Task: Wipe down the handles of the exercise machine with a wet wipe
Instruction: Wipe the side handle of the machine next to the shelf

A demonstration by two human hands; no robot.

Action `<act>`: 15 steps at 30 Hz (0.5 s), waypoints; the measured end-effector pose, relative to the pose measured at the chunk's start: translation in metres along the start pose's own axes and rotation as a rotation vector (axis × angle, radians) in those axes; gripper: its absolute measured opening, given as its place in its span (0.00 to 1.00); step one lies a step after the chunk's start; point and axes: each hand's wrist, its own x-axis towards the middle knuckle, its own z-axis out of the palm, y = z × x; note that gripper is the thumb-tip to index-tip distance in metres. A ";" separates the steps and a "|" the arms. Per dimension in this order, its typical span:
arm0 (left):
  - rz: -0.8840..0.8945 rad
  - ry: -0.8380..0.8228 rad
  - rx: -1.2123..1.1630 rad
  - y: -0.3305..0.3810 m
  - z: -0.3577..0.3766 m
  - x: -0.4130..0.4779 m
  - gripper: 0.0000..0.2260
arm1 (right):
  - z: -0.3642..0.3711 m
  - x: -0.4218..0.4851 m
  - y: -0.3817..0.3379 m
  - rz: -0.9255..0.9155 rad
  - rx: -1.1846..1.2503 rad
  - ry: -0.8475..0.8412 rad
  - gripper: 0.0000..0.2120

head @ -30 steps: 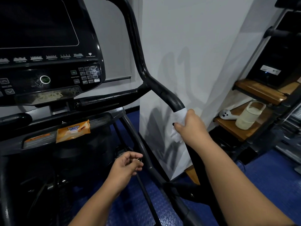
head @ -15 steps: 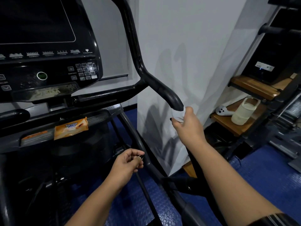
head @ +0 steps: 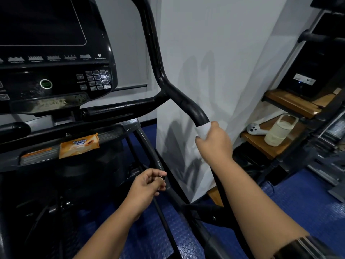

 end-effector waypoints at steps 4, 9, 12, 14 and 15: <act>0.003 0.031 -0.021 0.000 -0.004 -0.002 0.08 | -0.014 0.032 -0.009 0.055 0.345 -0.250 0.09; -0.005 0.033 -0.005 -0.005 -0.007 -0.006 0.08 | -0.025 0.038 0.015 0.136 0.655 -0.728 0.18; -0.004 0.029 -0.002 -0.004 -0.004 -0.007 0.08 | -0.020 0.029 0.021 0.133 0.629 -0.636 0.12; -0.006 0.023 -0.005 -0.004 -0.003 -0.007 0.08 | -0.014 0.019 0.019 0.105 0.550 -0.442 0.08; -0.006 0.020 -0.004 -0.004 -0.002 -0.007 0.08 | -0.010 0.013 0.019 0.082 0.499 -0.328 0.08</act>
